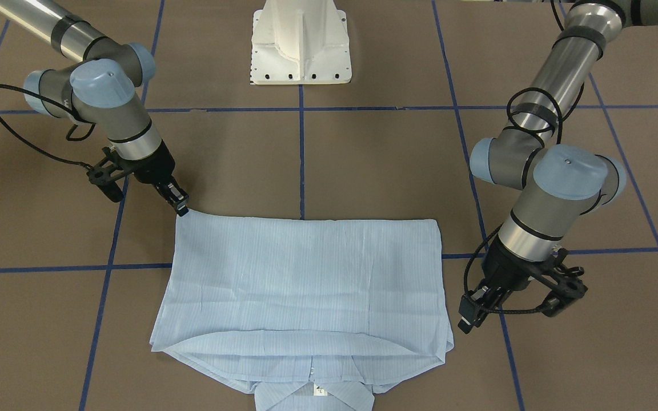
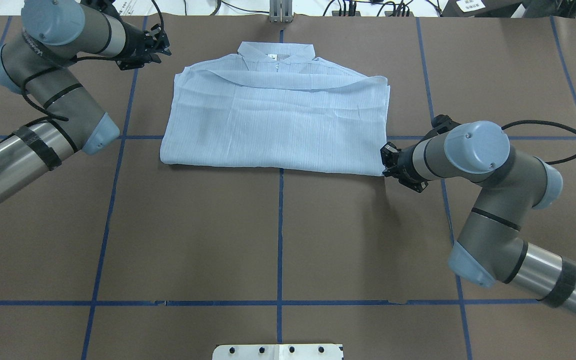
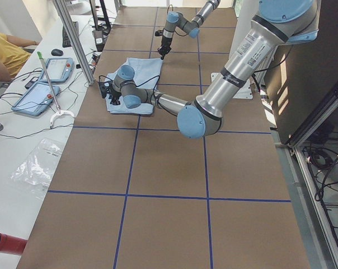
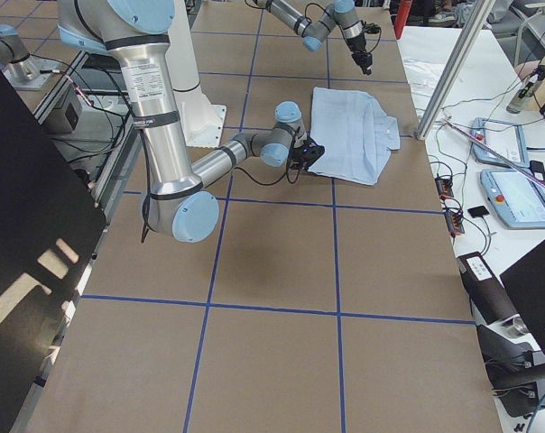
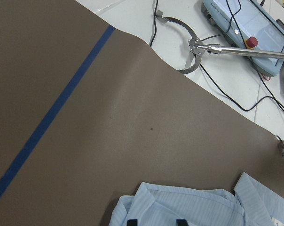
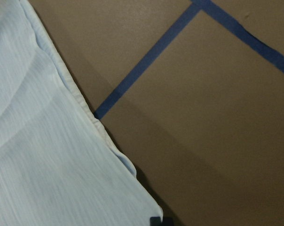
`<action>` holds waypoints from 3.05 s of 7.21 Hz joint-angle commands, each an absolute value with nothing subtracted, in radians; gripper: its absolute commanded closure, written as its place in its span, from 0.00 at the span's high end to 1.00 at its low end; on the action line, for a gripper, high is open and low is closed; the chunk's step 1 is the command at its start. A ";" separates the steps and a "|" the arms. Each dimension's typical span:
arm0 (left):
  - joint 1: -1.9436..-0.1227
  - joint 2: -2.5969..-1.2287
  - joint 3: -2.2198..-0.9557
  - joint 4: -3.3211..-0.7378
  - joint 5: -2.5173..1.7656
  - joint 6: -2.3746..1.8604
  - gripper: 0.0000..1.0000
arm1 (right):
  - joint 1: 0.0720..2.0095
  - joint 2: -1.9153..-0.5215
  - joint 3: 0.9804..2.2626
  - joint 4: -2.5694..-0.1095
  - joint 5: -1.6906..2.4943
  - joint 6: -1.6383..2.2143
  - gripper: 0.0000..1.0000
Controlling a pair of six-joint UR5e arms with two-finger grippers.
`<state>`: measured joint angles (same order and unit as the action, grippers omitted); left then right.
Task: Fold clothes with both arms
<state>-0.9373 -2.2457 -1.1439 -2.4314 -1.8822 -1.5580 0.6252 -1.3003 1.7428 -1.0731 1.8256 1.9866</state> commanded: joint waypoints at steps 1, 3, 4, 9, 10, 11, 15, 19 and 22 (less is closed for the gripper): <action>-0.937 -2.244 -1.161 -2.431 -1.882 -1.565 0.39 | 0.611 -1.423 1.913 -1.087 1.887 2.017 0.00; -0.936 -2.240 -1.211 -2.422 -1.887 -1.586 0.39 | 0.536 -1.503 2.050 -1.152 1.983 2.051 0.00; -0.930 -2.197 -1.280 -2.408 -1.938 -1.615 0.39 | 0.538 -1.546 2.128 -1.176 2.157 2.065 0.00; -0.923 -2.120 -1.446 -2.369 -2.071 -1.707 0.39 | 0.347 -1.649 2.187 -1.173 2.546 2.145 0.99; -0.922 -2.118 -1.485 -2.317 -2.074 -1.712 0.39 | 0.347 -1.670 2.186 -1.173 2.554 2.146 1.00; -0.902 -2.115 -1.552 -2.245 -2.095 -1.750 0.40 | 0.356 -1.677 2.175 -1.175 2.553 2.146 1.00; -0.722 -1.993 -1.686 -2.223 -2.010 -1.961 0.50 | 0.763 -1.508 2.008 -1.170 2.534 2.132 1.00; -0.514 -1.988 -1.660 -2.215 -1.879 -2.042 0.57 | 0.824 -1.390 1.907 -1.175 2.223 1.973 1.00; -0.511 -2.000 -1.666 -2.119 -1.876 -2.054 0.57 | 0.815 -1.376 1.902 -1.177 2.221 1.947 1.00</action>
